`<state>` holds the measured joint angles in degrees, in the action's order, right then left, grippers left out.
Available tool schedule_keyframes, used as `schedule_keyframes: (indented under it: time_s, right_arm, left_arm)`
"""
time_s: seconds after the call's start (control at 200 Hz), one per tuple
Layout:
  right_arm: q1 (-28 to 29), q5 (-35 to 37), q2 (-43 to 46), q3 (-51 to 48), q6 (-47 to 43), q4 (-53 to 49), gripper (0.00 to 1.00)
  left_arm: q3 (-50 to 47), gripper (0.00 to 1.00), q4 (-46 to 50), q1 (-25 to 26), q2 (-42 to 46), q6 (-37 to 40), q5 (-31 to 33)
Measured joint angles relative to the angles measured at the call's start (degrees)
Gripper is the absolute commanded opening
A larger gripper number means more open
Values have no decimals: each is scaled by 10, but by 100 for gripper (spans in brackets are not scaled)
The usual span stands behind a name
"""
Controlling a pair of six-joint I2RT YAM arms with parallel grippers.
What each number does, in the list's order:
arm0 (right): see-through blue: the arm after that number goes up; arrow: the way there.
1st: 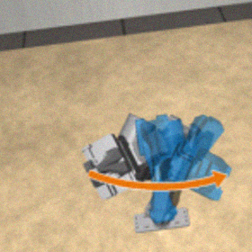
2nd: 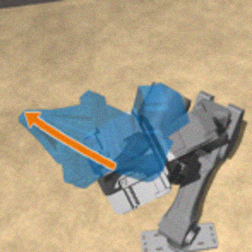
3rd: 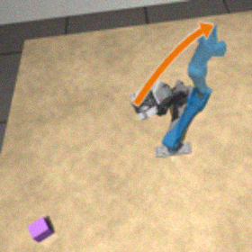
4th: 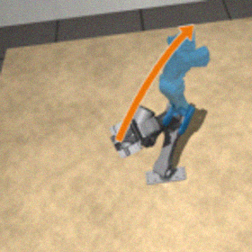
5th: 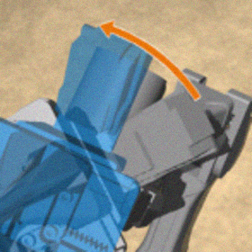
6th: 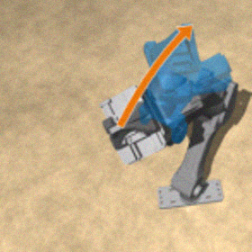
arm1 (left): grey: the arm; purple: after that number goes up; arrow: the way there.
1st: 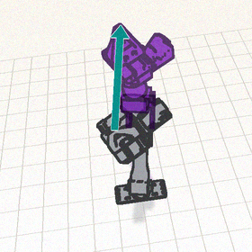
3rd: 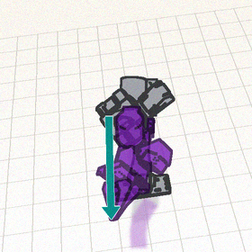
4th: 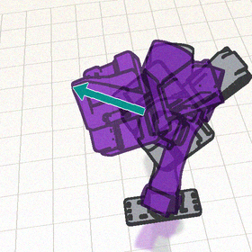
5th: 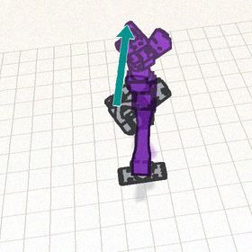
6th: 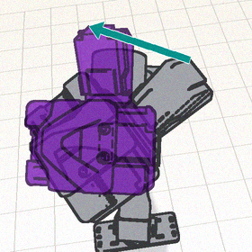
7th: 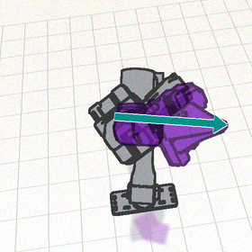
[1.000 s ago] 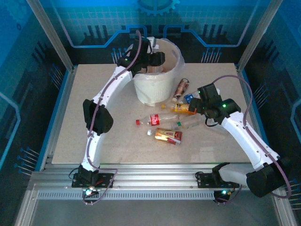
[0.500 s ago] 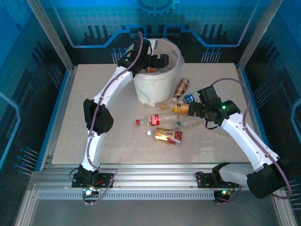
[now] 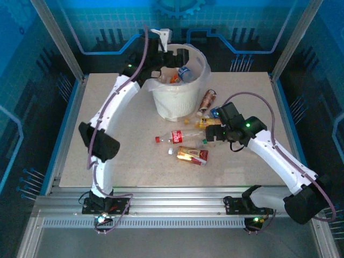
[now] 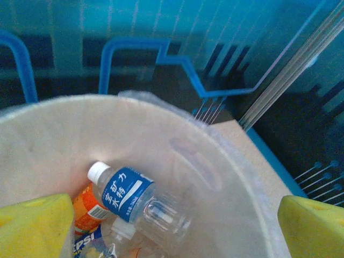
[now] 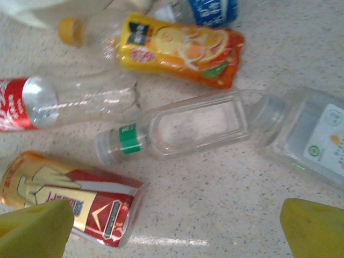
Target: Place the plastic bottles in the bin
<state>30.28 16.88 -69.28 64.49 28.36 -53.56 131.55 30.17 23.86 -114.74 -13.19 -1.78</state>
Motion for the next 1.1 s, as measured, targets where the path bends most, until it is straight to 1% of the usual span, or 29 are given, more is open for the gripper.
schedule_keyframes:
  time_s: [0.12, 0.28, 0.42, 0.58, 0.715, 1.101]
  right_arm:
    - [33, -11, -18, 0, -19, 0, 100]
    - [70, -25, -39, 0, -41, 0, 100]
    - [101, -34, -60, 0, -60, 0, 100]
    - [129, -43, -84, 0, -81, 0, 100]
    - [133, -53, -104, 1, -92, 0, 100]
    - [133, -67, -144, 12, -107, -12, 100]
  left_arm:
    - [-67, 99, -30, 0, 83, -4, 7]
    - [-200, 99, -89, 0, 190, -15, 24]
    - [-316, 99, -128, 0, 257, -35, 40]
    - [-456, 99, -158, 0, 332, -75, 59]
    - [-560, 99, -168, 0, 392, -112, 73]
    - [-725, 99, -133, 0, 524, -170, 112]
